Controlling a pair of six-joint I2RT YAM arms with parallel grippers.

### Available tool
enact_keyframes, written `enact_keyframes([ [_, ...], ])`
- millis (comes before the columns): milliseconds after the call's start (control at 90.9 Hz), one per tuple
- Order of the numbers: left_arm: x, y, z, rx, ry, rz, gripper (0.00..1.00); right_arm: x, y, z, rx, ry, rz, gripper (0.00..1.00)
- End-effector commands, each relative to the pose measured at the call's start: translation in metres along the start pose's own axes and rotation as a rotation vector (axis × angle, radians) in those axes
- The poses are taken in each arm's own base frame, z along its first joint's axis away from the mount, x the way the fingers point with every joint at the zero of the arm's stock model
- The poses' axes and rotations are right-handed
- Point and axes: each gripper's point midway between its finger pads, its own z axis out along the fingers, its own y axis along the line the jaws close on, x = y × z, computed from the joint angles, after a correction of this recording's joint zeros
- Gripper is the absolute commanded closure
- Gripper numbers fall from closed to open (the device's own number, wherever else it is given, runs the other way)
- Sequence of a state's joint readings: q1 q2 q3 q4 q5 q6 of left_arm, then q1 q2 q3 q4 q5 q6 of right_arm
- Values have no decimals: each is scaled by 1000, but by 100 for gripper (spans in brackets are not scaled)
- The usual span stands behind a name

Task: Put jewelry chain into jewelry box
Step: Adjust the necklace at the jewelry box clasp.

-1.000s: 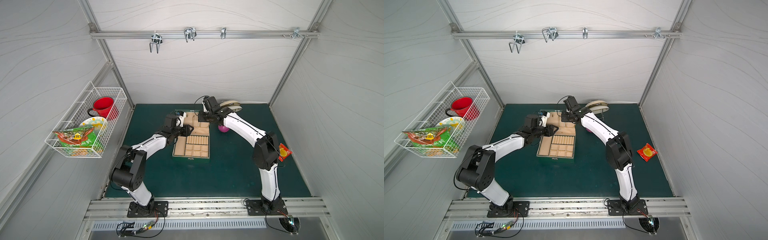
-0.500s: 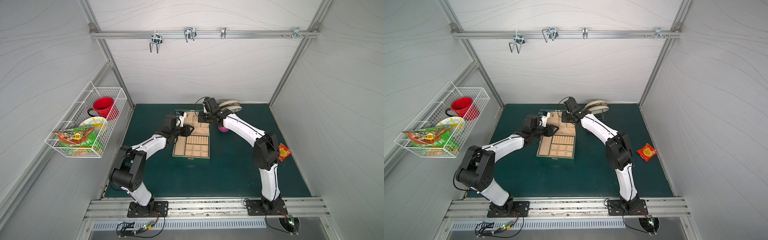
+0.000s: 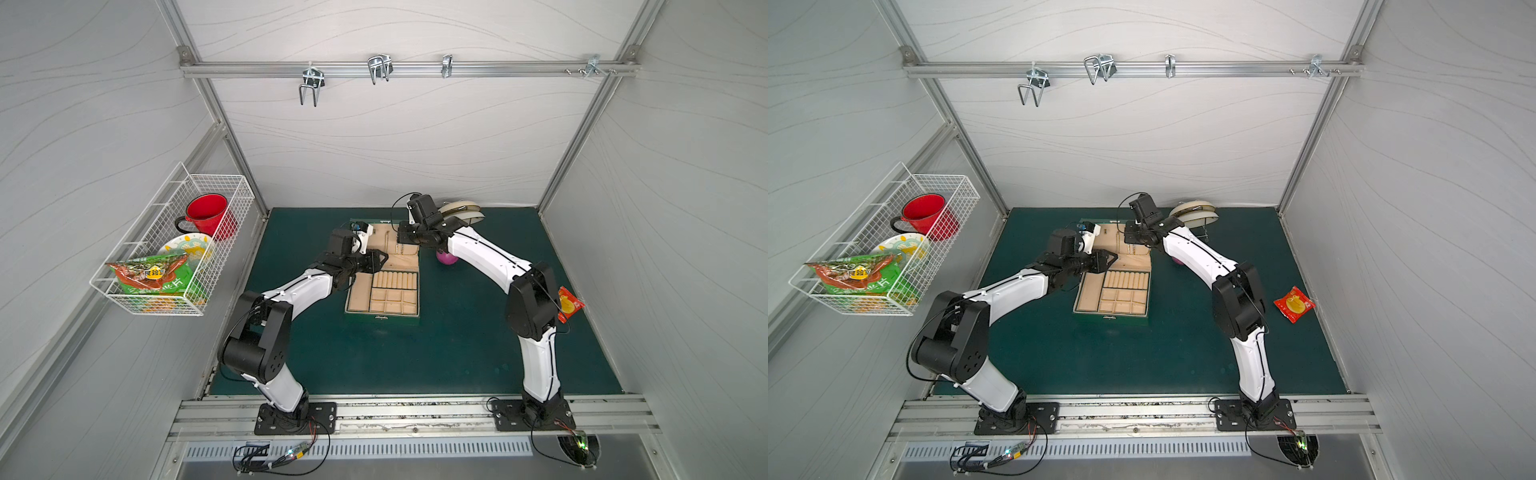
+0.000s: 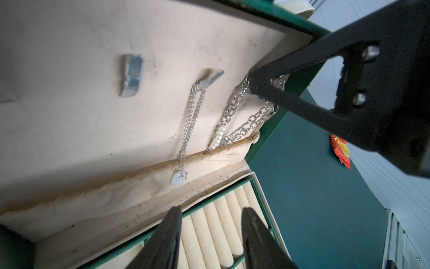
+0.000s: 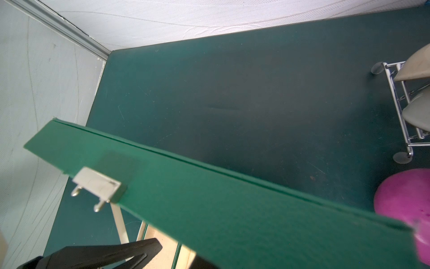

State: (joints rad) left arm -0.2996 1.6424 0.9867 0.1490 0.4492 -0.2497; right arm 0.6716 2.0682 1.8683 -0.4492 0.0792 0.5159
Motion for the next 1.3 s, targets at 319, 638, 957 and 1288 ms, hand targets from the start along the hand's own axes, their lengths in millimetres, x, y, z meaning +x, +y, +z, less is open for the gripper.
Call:
enact_keyframes([
  [319, -20, -9, -7, 26, -63, 52, 53, -7, 8, -20, -53, -1, 33, 100],
  [638, -31, -46, 3, 191, -127, 245, 53, -13, -5, -15, -27, -4, 51, 100],
  [957, -38, -55, 40, 216, -249, 379, 60, -13, -8, -15, -42, 4, 60, 100],
  [1288, -45, -45, 64, 192, -284, 420, 56, -12, -7, -13, -59, 7, 67, 100],
])
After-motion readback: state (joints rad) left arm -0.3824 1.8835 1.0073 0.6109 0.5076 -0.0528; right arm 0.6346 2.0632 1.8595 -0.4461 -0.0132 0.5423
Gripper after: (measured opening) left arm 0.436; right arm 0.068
